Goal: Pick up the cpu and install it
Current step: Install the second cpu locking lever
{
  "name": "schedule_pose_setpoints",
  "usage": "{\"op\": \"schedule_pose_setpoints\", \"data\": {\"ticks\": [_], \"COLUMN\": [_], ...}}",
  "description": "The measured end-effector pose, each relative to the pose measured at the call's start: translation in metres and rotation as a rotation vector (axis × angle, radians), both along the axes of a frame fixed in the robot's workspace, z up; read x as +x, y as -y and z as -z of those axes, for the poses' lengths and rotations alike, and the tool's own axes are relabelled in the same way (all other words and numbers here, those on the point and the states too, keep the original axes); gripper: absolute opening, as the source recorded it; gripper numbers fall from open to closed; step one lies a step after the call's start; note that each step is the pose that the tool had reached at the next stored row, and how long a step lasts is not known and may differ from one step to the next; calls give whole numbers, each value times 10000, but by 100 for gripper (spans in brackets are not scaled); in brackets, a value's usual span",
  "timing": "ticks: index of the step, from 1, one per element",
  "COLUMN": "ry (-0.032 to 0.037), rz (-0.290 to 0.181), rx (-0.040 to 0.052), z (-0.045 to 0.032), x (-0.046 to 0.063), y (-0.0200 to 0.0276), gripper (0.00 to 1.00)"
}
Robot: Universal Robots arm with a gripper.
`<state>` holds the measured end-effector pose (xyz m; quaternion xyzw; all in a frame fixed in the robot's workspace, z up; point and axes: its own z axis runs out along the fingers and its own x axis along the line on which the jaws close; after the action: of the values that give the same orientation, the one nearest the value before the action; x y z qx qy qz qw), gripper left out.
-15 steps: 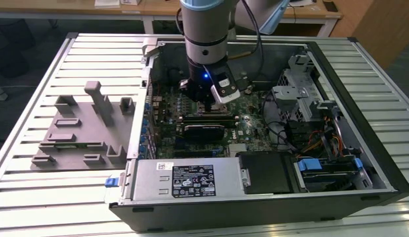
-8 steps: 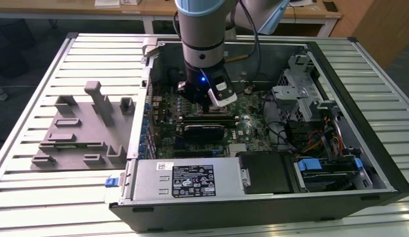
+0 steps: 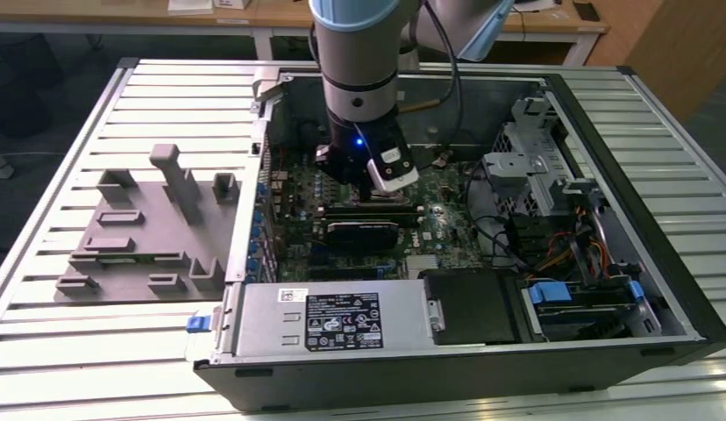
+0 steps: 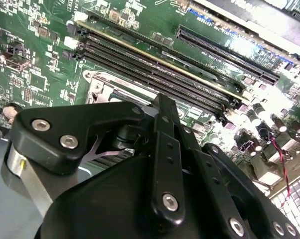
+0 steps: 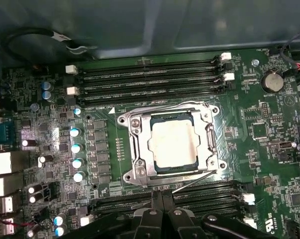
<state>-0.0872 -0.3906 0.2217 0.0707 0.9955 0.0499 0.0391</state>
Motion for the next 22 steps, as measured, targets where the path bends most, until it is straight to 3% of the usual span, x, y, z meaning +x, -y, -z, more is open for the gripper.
{"op": "schedule_pose_setpoints", "data": {"ticks": [3, 10, 15, 19, 22], "ry": [0, -9, -255, -547, -581], "rz": [-2, -2, 1, 4, 5], "rx": [135, 168, 245, 313, 320], "z": [4, 12, 37, 50, 51], "x": [-18, -33, -34, -34, -35], "y": [12, 38, 67, 83, 84], "gripper": [11, 11, 11, 11, 11]}}
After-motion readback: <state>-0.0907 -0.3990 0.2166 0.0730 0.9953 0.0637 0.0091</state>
